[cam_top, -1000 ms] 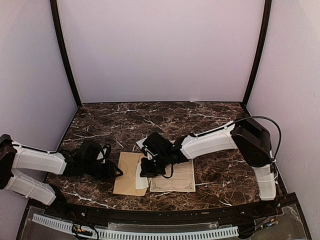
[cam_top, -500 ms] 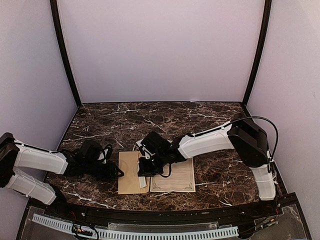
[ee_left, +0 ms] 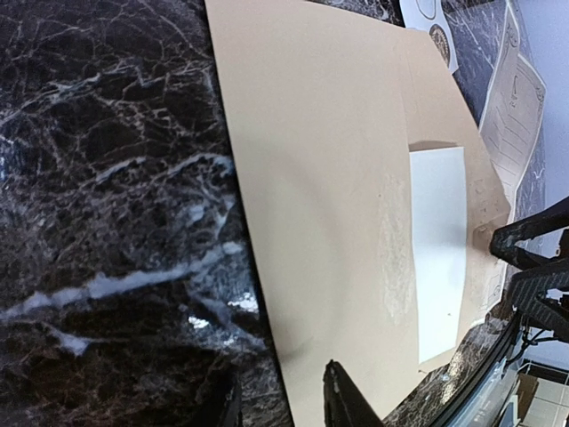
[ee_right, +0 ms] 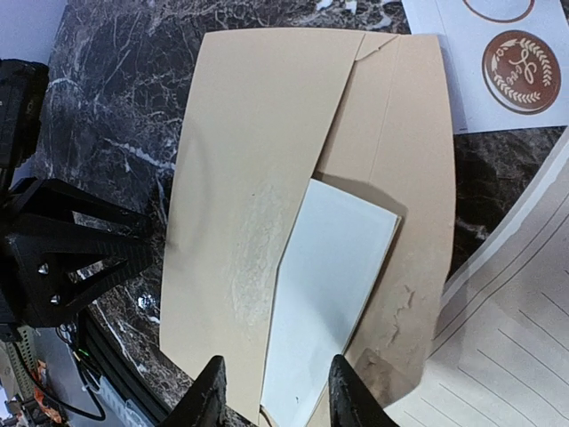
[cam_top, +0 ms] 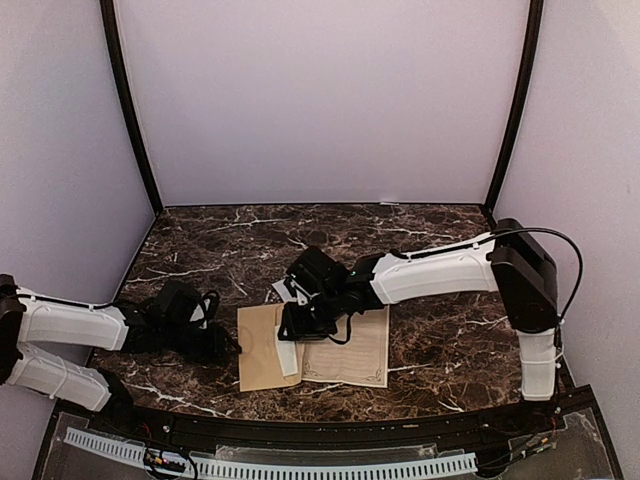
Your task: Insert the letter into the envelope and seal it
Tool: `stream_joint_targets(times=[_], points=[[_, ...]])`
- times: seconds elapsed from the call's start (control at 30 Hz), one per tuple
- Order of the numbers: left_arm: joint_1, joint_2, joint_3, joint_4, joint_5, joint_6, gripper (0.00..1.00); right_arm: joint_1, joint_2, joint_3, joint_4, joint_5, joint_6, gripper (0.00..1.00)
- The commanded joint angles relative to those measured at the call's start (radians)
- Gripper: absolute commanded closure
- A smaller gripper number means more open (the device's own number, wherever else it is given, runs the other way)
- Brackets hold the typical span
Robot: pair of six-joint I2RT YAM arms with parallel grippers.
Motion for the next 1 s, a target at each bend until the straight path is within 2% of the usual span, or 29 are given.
stream_joint_targets(times=[0.0, 0.23, 0.37, 0.97], points=[[-0.001, -0.044, -0.005, -0.068, -0.021, 0.005, 0.66, 0.005, -0.058, 0.011, -0.041, 0.053, -0.031, 0.63], [0.000, -0.069, 0.010, -0.053, -0.014, -0.006, 0.55, 0.010, -0.054, 0.025, -0.045, 0.071, -0.045, 0.64], [0.000, -0.035, 0.013, -0.031, -0.016, -0.009, 0.53, 0.009, -0.016, 0.049, -0.064, 0.085, -0.061, 0.69], [0.006, 0.111, 0.050, 0.031, -0.036, 0.033, 0.71, -0.008, 0.088, 0.068, -0.071, 0.106, -0.066, 0.82]])
